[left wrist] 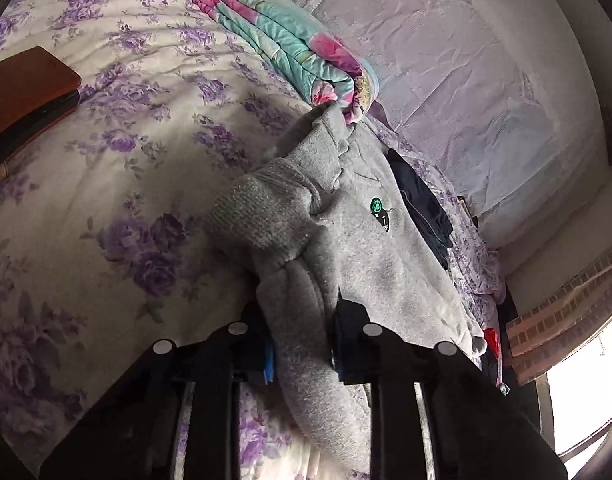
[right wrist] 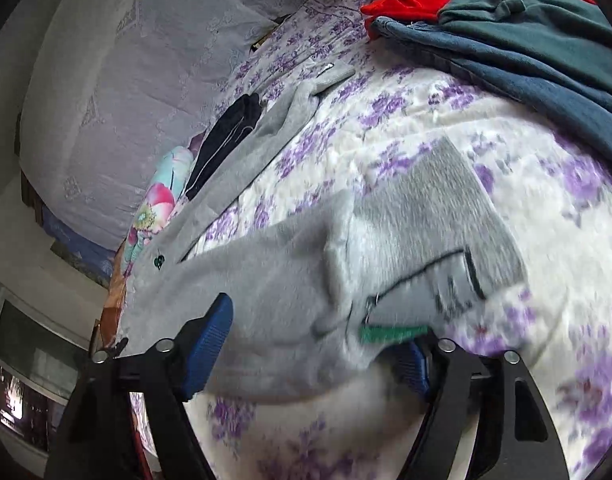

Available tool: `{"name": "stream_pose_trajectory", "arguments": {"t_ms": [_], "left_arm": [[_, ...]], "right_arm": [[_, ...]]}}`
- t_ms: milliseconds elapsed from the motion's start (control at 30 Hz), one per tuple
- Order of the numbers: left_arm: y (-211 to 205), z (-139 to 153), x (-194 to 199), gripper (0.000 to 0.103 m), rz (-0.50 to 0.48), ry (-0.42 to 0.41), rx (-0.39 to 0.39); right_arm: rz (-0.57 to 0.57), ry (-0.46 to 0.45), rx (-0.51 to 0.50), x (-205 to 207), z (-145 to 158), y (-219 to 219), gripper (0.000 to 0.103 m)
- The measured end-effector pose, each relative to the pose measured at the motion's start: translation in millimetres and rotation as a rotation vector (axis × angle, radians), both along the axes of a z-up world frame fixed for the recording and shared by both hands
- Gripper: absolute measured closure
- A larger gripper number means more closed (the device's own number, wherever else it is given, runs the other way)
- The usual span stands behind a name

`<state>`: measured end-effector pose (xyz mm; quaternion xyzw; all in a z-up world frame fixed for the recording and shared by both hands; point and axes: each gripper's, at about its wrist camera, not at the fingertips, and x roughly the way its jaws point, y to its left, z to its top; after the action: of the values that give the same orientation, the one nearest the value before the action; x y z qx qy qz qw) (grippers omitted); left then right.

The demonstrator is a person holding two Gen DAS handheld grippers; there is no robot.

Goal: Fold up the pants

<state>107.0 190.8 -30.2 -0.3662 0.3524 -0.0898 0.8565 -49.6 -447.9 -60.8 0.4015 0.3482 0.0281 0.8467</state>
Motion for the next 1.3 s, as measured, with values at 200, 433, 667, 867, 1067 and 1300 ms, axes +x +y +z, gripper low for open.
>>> {"name": "stream_pose_trajectory", "arguments": {"t_ms": [200,433,667,867,1067,1300], "left_arm": [[1,20,-30,0.088,-0.007,-0.047,0.041],[14,-10,-52,0.084,-0.037,-0.011,0.011],[23,41,-81,0.047,0.114,-0.067,0.253],[3,79,-60,0.044,0.057,-0.141,0.231],[-59,56,-6,0.019,-0.104,-0.056,0.326],[-74,43,-5,0.019,-0.097,-0.049,0.417]], "right_arm": [[-0.003,-0.128,0.06,24,34,-32,0.085],[0.08,0.012,-0.038,14,-10,-30,0.073],[-0.211,-0.042,-0.34,-34,51,-63,0.034],[-0.039,-0.17,-0.489,4,82,0,0.034],[0.221,-0.088,-0.551,69,42,92,0.02],[0.264,-0.012,-0.521,76,30,91,0.016]]}}
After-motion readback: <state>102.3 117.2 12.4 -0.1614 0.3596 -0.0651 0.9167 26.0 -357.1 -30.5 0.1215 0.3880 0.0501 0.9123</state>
